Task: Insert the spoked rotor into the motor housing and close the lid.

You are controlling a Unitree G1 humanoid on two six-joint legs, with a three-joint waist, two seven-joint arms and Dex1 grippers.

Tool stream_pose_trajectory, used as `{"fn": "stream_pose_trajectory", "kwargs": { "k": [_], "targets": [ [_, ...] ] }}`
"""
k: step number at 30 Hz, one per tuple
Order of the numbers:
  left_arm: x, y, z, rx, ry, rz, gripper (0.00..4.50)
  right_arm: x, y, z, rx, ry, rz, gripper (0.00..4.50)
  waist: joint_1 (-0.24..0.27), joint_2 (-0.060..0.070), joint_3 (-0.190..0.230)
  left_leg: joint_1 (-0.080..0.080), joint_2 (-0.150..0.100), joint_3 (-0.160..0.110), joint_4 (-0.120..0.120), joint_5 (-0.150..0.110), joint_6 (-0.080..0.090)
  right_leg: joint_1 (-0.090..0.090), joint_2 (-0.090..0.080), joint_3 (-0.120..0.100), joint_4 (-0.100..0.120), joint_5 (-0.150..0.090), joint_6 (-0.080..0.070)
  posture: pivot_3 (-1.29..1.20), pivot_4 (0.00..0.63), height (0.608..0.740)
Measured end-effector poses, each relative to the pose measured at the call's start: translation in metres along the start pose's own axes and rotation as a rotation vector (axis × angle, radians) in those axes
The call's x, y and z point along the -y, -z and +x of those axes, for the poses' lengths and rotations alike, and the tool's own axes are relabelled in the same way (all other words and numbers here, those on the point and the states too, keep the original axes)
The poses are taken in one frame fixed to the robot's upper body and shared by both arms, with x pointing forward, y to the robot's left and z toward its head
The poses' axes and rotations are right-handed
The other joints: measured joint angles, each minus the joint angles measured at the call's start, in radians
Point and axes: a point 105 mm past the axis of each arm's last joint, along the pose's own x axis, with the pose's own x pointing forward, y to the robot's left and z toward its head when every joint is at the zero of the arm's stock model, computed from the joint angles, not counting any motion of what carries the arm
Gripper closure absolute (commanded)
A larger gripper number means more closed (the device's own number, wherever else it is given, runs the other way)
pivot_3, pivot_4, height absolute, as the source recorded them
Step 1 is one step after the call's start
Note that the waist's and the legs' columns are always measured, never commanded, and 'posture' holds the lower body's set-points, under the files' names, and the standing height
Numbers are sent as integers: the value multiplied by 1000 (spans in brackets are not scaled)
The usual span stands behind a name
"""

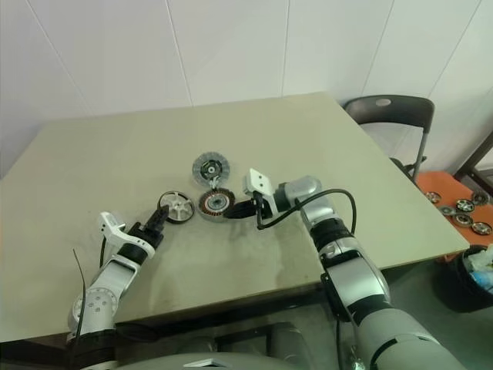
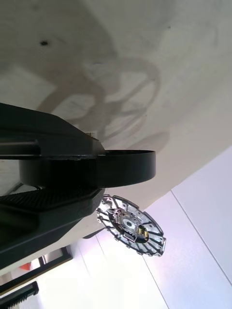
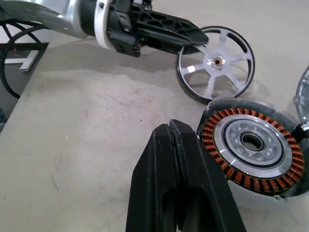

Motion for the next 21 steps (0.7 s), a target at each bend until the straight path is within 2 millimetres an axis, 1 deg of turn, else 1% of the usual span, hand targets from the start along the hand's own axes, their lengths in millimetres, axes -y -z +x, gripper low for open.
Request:
{"fn": "stream_pose_trajectory", "kwargs": {
  "k": [3,7,10,16,21],
  "targets": [
    [0,-1,-4,-10,10,-10,4022,0,0,0,1,3,-1,4500,1,0,0,0,0,0,0,0,0,-1,0,0,0,0,0,0,0,740],
    [3,3,-18,-45,70,-50,4022,1,0,0,-2,9,-15,4500,1,0,0,-1,0,0,0,0,0,-4,-1,0,0,0,0,0,0,740],
    [7,-1,-24,-42,119,-75,4022,2,-1,1,-10,17,-39,4500,4,0,0,-2,0,0,0,0,0,-3,-1,0,0,0,0,0,0,740],
    [28,-9,-27,-50,254,-119,4022,7,-6,-4,-21,23,-59,4500,1,0,0,-1,0,0,1,0,0,-3,0,0,0,0,0,0,0,740],
    [42,-7,-25,-70,332,-158,4022,8,-4,-7,-28,32,-58,4500,2,0,0,-1,0,0,1,0,0,-3,-1,0,0,0,-1,0,0,740]
  ]
}}
